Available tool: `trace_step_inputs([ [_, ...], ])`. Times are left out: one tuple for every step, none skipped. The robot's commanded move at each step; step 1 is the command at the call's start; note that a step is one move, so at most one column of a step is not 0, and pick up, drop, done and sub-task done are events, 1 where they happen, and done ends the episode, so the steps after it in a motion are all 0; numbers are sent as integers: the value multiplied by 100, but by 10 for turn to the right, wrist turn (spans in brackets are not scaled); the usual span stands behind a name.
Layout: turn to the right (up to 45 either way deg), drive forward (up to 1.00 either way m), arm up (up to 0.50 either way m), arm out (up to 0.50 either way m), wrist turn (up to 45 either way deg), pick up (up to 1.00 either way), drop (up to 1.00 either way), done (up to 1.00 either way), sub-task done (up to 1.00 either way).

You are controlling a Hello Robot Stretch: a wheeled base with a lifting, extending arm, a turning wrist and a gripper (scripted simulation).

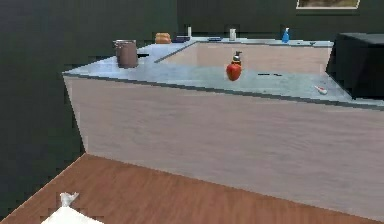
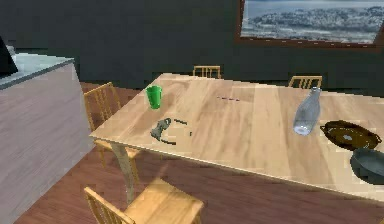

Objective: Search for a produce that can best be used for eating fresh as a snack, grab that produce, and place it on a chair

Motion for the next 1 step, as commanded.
trace_step_inputs([
  [-30, 0, 0, 0, 0, 0, 0, 0, 0],
])
